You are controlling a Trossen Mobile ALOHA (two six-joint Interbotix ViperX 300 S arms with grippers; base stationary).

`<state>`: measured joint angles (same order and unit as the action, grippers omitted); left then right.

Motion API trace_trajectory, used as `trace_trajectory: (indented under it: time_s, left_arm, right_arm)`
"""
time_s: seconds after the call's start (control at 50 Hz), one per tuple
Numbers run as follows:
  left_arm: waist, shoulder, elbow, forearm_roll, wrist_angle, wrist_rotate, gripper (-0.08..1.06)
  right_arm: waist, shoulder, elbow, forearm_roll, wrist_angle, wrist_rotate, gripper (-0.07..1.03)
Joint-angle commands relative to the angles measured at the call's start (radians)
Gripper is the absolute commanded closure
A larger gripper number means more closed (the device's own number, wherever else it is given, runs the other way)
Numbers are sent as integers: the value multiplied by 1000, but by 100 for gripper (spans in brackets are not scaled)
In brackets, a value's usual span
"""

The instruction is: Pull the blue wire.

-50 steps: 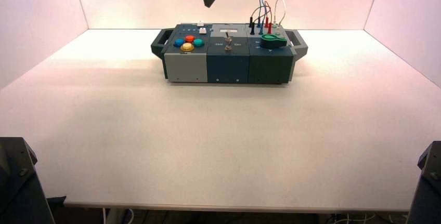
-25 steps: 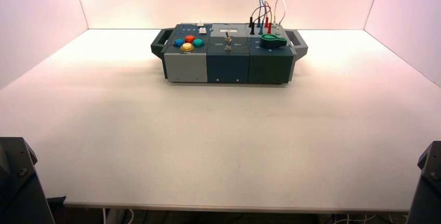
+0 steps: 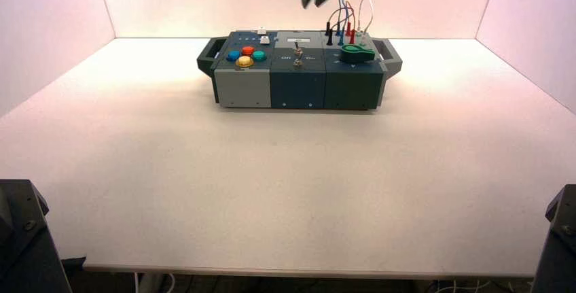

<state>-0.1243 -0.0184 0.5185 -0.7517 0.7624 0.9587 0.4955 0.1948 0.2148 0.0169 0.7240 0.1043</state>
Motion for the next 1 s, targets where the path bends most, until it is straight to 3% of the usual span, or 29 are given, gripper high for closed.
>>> trace_trajectory:
  time_s: [0.02,0.18,0.38,0.66,1.0]
  left_arm:
    - [-40,-44,-25,-21,12,11,36]
    - [-69,-60,-26,-74,11,32,36]
    - [-71,-64,-23,-127,11,71,36]
    - [-75,-55,-14,-143,6,106,36]
    - [-75,-52,-11,-149,-2,114,36]
  right_arm:
    - [-40,-55,12,0,-21,32,60]
    - [-80,-60,46,2,-67,72,60]
    - [-106,-37,46,2,-84,97,60]
    - [-115,12,40,2,-104,130,60]
    - [-126,63,28,-9,-118,130,60]
